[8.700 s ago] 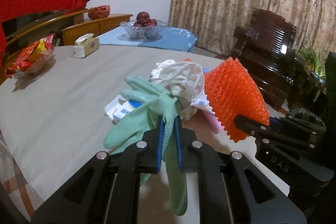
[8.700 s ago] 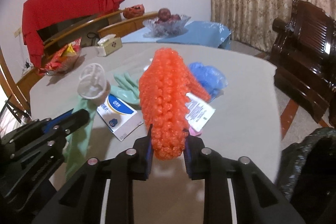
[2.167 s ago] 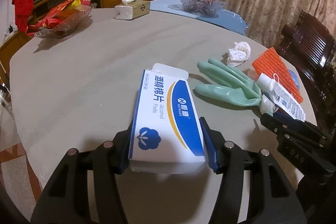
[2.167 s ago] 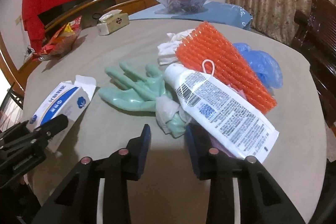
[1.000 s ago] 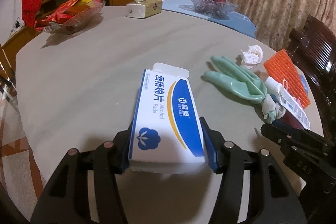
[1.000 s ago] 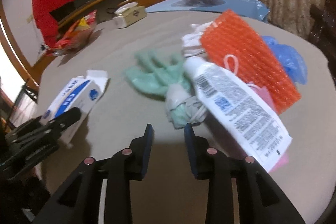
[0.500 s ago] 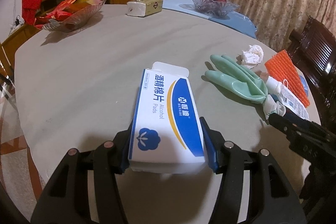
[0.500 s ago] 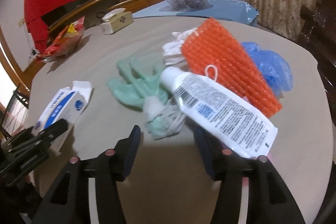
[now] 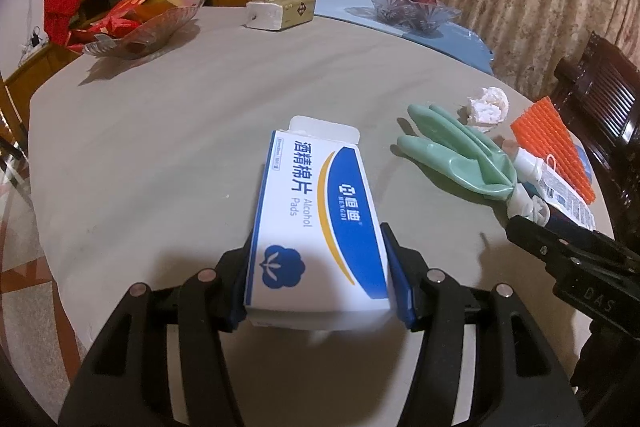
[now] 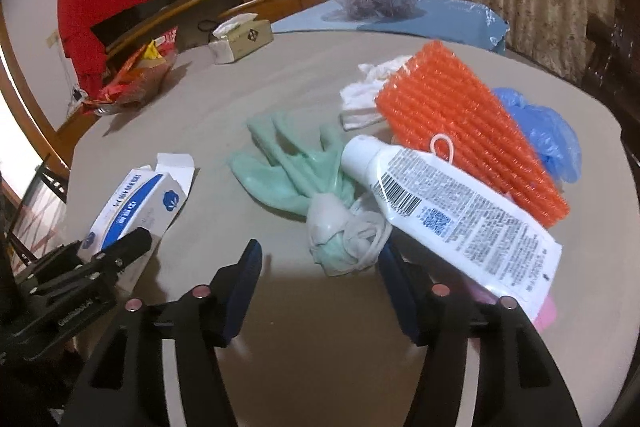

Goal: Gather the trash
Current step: 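Grasp the green rubber glove with the right gripper while the left gripper holds the box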

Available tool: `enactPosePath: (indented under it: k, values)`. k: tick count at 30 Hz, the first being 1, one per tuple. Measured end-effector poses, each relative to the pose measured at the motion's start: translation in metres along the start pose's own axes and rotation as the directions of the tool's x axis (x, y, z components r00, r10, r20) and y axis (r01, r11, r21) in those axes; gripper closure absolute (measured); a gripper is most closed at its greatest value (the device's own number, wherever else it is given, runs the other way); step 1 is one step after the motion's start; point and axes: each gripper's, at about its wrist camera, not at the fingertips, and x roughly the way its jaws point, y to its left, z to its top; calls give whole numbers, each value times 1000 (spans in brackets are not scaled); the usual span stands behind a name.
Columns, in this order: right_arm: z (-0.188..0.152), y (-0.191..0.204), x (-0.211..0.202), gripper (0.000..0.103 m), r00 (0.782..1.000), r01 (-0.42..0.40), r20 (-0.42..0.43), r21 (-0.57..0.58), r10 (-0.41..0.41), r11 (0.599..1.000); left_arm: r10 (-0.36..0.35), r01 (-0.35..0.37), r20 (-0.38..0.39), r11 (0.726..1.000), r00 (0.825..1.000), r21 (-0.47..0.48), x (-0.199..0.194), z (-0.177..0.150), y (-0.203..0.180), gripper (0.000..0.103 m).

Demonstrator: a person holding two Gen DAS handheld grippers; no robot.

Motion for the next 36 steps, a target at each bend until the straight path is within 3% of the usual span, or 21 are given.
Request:
enactPosePath:
  k: [3,12,16,20,24,27,29,36]
  values:
    - [-1,4,-1,52,999,-45,-8,-18,45,999,4,-4,1,1000,1000,-2,1,1,2,49]
    - [7,-9,-2,53,1000,-12,10,12,12,1000,7,-7,-1,1000,1000,-3,2,2,3,49]
    - [9,-17,-21,53,998,-19,63,32,17,999,6,-6,-2,1000,1000,-2,2,2,3,49]
    - [14,-29,-32,53,991,92,97,7,-92,996,-3,3,2,1000,1000,-2,2,5,0,49]
    - [15,-43,-28,53,990,112,82,33,-115,993,-18,18,5,1000,1000,12,1,5,-10,49]
    - [14,-42,-31,53,991,89,97,36,-92,995,-25,25,7,999,1000,21,0,3,-16,49]
    - [14,-34,-31,53,994,33,101,29,-36,999,-23,22,10,999,1000,29,-1,3,-17,49]
    - [14,3,-11,56,998,-33,53,-45,36,998,-12,12,10,1000,1000,21,-2,3,-12,49]
